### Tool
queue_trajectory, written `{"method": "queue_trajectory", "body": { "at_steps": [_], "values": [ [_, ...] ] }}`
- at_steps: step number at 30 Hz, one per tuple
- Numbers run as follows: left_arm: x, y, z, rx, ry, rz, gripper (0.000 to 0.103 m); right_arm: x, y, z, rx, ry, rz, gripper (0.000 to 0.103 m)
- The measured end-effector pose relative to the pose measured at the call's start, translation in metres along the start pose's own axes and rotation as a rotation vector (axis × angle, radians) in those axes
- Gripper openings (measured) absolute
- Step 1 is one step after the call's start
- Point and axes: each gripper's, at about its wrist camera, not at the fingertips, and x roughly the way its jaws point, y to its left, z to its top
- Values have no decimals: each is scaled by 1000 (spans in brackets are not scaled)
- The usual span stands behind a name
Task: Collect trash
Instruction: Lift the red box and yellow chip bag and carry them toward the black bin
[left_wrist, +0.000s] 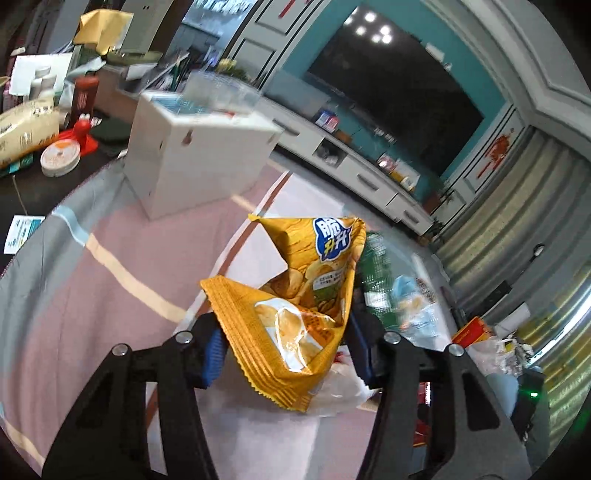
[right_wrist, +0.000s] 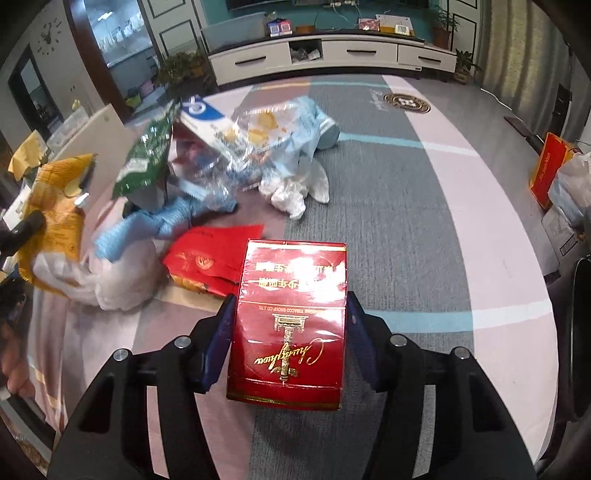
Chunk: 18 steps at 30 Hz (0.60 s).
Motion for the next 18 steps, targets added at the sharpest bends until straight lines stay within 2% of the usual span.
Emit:
{"method": "queue_trajectory", "body": {
  "at_steps": [6, 18],
  "values": [
    [-26, -13, 4, 15, -55, -52, 56, -17, -1, 4, 5, -54, 3, 58],
    [-46, -38, -1, 58, -68, -142, 56, -43, -3, 8, 14, -126, 22, 58]
  ]
}}
